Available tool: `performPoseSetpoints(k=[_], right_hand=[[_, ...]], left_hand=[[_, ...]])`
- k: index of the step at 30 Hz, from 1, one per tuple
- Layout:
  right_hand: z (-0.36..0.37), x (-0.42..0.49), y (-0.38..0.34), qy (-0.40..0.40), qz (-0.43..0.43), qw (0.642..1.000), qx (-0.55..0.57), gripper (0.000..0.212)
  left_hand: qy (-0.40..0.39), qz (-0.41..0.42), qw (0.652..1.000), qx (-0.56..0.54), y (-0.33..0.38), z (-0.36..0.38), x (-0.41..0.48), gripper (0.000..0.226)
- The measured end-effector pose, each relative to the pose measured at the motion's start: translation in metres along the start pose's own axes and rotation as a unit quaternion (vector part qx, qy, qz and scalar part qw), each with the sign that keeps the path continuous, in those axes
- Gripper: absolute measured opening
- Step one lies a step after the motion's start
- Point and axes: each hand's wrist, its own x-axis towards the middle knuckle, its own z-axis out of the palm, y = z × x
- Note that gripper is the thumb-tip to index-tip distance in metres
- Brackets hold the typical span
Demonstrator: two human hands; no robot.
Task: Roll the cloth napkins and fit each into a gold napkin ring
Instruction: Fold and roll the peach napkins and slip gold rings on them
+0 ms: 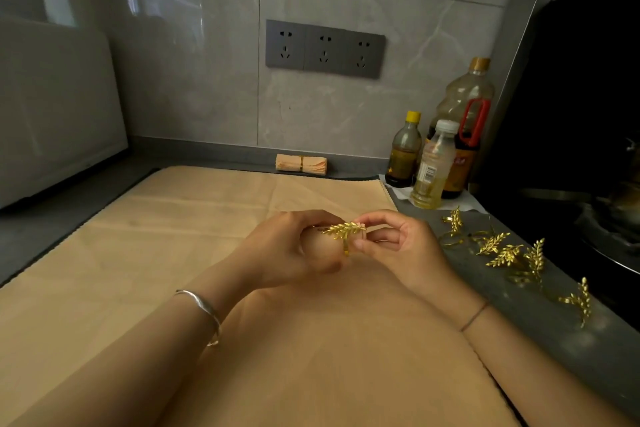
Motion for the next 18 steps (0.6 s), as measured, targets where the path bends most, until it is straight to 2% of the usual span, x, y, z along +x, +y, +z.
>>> performPoseSetpoints(k=[5,18], right_hand=[[0.004,-0.002,-0.001,-0.005,-0.004,1.000,0.008,0.029],[-0.018,0.000,0.002,0.021,-0.005,0.999,-0.027,0.028]], left_hand=[[0.038,-0.016,0.998,0.054,0.004,0.004,0.001,0.049],[0.022,-0.060,0.993,0.100,0.000,-0.012,0.003,0.052]])
